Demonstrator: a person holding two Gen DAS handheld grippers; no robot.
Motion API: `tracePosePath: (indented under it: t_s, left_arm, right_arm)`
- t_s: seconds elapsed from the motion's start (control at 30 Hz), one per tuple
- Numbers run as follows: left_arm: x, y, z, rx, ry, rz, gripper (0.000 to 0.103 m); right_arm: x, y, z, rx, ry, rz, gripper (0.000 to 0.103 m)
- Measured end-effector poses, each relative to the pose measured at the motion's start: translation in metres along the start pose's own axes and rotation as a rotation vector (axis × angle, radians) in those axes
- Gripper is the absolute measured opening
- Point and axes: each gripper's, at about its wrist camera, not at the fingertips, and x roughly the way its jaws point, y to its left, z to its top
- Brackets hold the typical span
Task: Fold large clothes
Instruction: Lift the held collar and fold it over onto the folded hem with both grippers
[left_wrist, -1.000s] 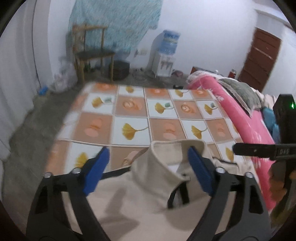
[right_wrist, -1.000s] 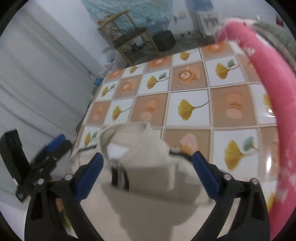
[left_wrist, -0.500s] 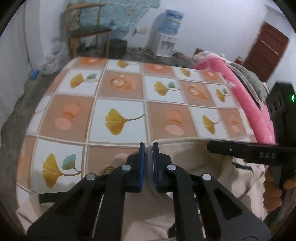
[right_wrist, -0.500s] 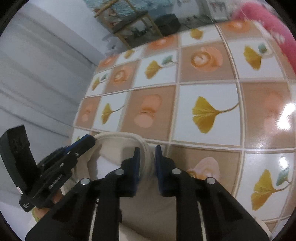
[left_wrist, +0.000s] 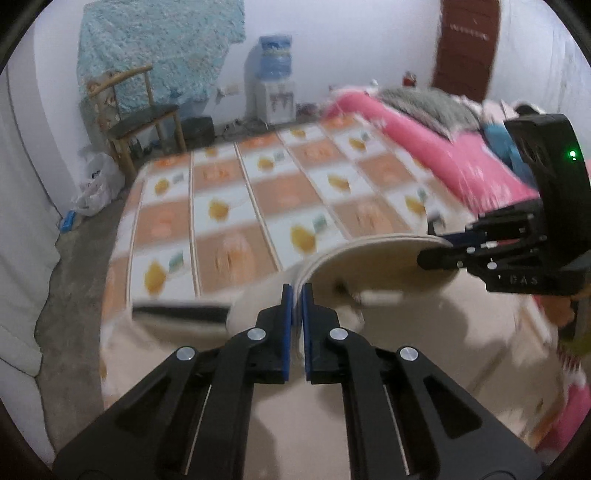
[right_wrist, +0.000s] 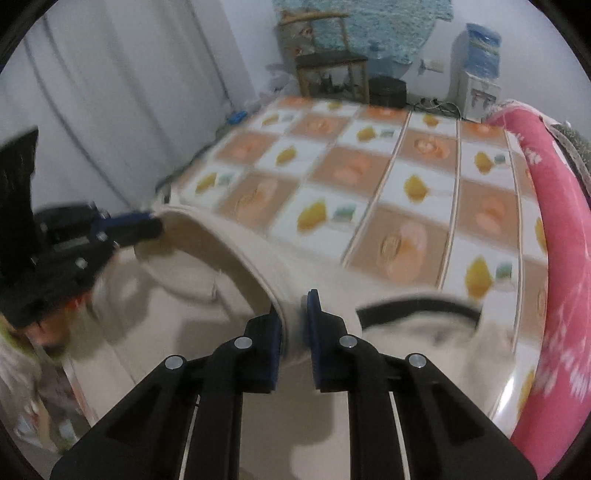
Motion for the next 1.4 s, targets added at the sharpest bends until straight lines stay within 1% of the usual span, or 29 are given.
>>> tracePosePath:
  t_s: [0.03,0.07,0.1,0.13,0.17,0.2,0.23,0.27,0.33,0.37,0.4,0.43,0.5,0.57,0.6,0.63,0.7,0.8,0.83,0.87,0.9,0.97,1.07,1.13,1.2,1.23,1.27,1.33,1.4]
  left_arm:
    - [-0.001,-0.001,-0.010,-0.002,0.023,-0.004,0.011]
    - [0.001,-0.002,-0.025,-0.006,0.058,-0.017,0.012]
    - [0.004,-0.003,-0.037,-0.003,0.100,-0.025,0.015]
    - [0.007,-0.002,-0.046,0.000,0.128,-0.020,0.015]
    - [0.009,0.000,-0.058,0.003,0.163,-0.003,0.015]
    - [0.008,0.004,-0.068,-0.004,0.185,0.001,0.015]
    - [0.005,0.008,-0.072,-0.017,0.188,-0.004,0.015]
    - [-0.004,0.017,-0.075,-0.048,0.170,-0.023,0.015]
    - [-0.024,0.033,-0.073,-0.101,0.103,-0.061,0.014]
    - [-0.039,0.044,-0.067,-0.141,0.036,-0.089,0.014]
    - [-0.046,0.052,-0.063,-0.168,-0.006,-0.103,0.014]
    - [-0.050,0.057,-0.055,-0.192,-0.034,-0.104,0.014]
    - [-0.044,0.058,-0.037,-0.230,-0.055,-0.106,0.014]
    - [-0.027,0.051,-0.021,-0.245,-0.056,-0.127,0.014]
    - [-0.016,0.047,-0.016,-0.247,-0.049,-0.125,0.014]
    - [-0.001,0.040,-0.009,-0.235,-0.040,-0.105,0.014]
    - [0.024,0.030,-0.002,-0.213,-0.016,-0.070,0.014]
    - [0.062,0.029,-0.012,-0.206,0.074,0.009,0.014]
    - [0.073,0.034,-0.022,-0.222,0.119,0.015,0.014]
    - [0.074,0.038,-0.028,-0.232,0.122,0.003,0.015]
    - [0.069,0.042,-0.034,-0.232,0.086,-0.016,0.015]
    - [0.059,0.046,-0.045,-0.202,0.062,-0.032,0.015]
    - [0.048,0.048,-0.055,-0.193,0.054,-0.049,0.015]
    - [0.041,0.046,-0.059,-0.185,0.054,-0.042,0.015]
    - [0.036,0.043,-0.059,-0.172,0.047,-0.023,0.015]
    - [0.031,0.041,-0.059,-0.167,0.039,-0.016,0.015]
    - [0.029,0.040,-0.056,-0.165,0.029,-0.017,0.015]
    - [0.011,0.036,-0.054,-0.158,-0.021,-0.042,0.015]
    - [0.002,0.029,-0.049,-0.141,-0.058,-0.063,0.015]
  right_arm:
    - [0.005,0.004,-0.013,-0.013,0.027,-0.011,0.015]
    - [0.011,0.006,-0.025,-0.022,0.057,-0.021,0.016]
    - [0.016,0.006,-0.033,-0.023,0.082,-0.026,0.021]
    - [0.021,0.006,-0.042,-0.020,0.112,-0.031,0.024]
    - [0.021,0.005,-0.049,-0.016,0.130,-0.034,0.025]
    - [0.017,0.006,-0.053,-0.014,0.137,-0.034,0.025]
    - [0.011,0.005,-0.056,-0.010,0.140,-0.030,0.025]
    - [0.004,0.005,-0.058,-0.007,0.133,-0.028,0.025]
    - [-0.022,0.002,-0.055,-0.007,0.081,-0.018,0.025]
    - [-0.030,0.002,-0.052,-0.006,0.061,-0.015,0.025]
    - [-0.043,0.001,-0.044,0.001,0.021,-0.007,0.025]
    - [-0.047,0.002,-0.039,0.007,0.002,0.001,0.025]
    - [-0.048,0.005,-0.021,0.031,-0.038,0.017,0.025]
    - [-0.032,0.009,-0.003,0.060,-0.044,0.051,0.025]
    - [-0.020,0.013,0.002,0.076,-0.034,0.068,0.025]
    - [-0.009,0.015,0.007,0.082,-0.024,0.072,0.025]
    - [0.018,0.020,0.015,0.081,0.000,0.047,0.025]
    - [0.054,0.024,0.016,0.050,0.054,-0.010,0.025]
    - [0.062,0.022,0.012,0.050,0.069,-0.008,0.025]
    - [0.065,0.019,0.008,0.050,0.070,0.000,0.025]
    - [0.062,0.015,0.003,0.043,0.058,0.019,0.025]
    - [0.055,0.008,-0.008,0.025,0.060,0.020,0.025]
    - [0.045,-0.001,-0.021,-0.001,0.049,-0.002,0.025]
    - [0.036,-0.007,-0.029,0.002,0.048,0.012,0.025]
    - [0.030,-0.012,-0.035,0.039,0.076,0.011,0.021]
    - [0.026,-0.013,-0.037,0.054,0.086,0.001,0.021]
    - [0.020,-0.012,-0.038,0.068,0.088,-0.027,0.021]
    - [0.010,-0.007,-0.036,0.062,0.068,-0.078,0.021]
    - [-0.002,0.001,-0.033,0.043,0.028,-0.056,0.021]
